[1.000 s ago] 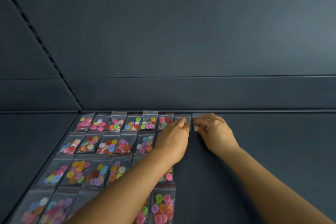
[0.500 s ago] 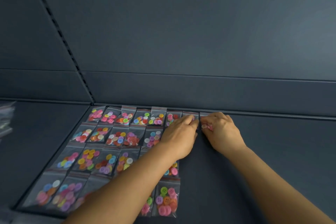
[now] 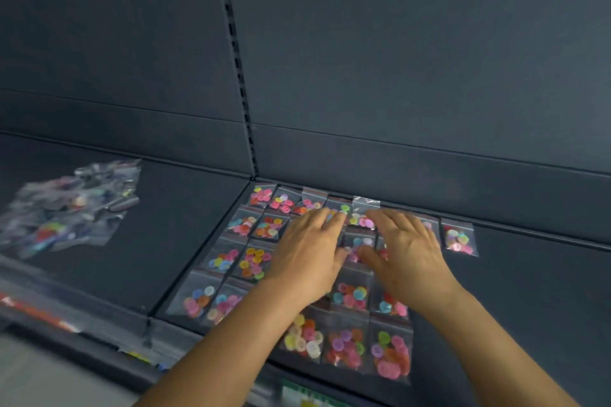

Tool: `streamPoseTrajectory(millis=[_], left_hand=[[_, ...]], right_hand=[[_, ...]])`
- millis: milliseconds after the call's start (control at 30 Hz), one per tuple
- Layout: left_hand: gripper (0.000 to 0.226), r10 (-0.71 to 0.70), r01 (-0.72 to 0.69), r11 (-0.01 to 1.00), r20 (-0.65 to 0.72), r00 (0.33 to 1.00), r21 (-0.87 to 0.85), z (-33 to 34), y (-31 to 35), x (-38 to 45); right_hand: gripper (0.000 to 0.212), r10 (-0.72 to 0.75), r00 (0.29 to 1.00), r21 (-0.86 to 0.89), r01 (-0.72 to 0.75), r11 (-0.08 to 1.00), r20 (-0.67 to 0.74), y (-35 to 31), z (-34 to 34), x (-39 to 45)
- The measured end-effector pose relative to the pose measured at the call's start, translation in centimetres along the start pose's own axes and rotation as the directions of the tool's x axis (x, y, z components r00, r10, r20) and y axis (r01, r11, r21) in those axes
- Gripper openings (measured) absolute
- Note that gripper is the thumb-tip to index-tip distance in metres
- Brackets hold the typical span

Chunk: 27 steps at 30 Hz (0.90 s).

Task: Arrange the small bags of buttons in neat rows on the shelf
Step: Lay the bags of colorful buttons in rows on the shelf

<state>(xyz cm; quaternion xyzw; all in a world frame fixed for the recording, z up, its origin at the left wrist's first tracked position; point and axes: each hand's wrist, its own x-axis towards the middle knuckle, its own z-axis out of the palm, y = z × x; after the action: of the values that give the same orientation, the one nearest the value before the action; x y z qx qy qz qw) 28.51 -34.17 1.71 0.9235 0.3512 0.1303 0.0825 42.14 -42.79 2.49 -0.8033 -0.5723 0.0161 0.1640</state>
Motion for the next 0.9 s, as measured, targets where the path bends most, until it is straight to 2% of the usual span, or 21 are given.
streamPoseTrajectory(millis=[233, 533, 900], left_hand=[[0.059, -0.11, 0.111, 0.994, -0.04, 0.993, 0.013, -4.6, -10.9, -6.8], [0.059, -0.228, 0.229, 0.974, -0.055, 0.972, 0.002, -9.5, -25.1, -14.0], [0.055, -0.34, 0.34, 0.94, -0.127, 0.932, -0.029, -11.9, -37.0, -15.8]], right_hand=[[0.062, -0.13, 0.991, 0.055, 0.129, 0.99, 0.023, -12.6, 3.5, 0.9], [0.059, -0.216, 0.973, 0.155, 0.201, 0.967, 0.082, -28.2, 8.5, 2.8], [0.05, -0.317, 0.942, 0.2, 0.291, 0.936, 0.112, -38.9, 13.2, 8.1]])
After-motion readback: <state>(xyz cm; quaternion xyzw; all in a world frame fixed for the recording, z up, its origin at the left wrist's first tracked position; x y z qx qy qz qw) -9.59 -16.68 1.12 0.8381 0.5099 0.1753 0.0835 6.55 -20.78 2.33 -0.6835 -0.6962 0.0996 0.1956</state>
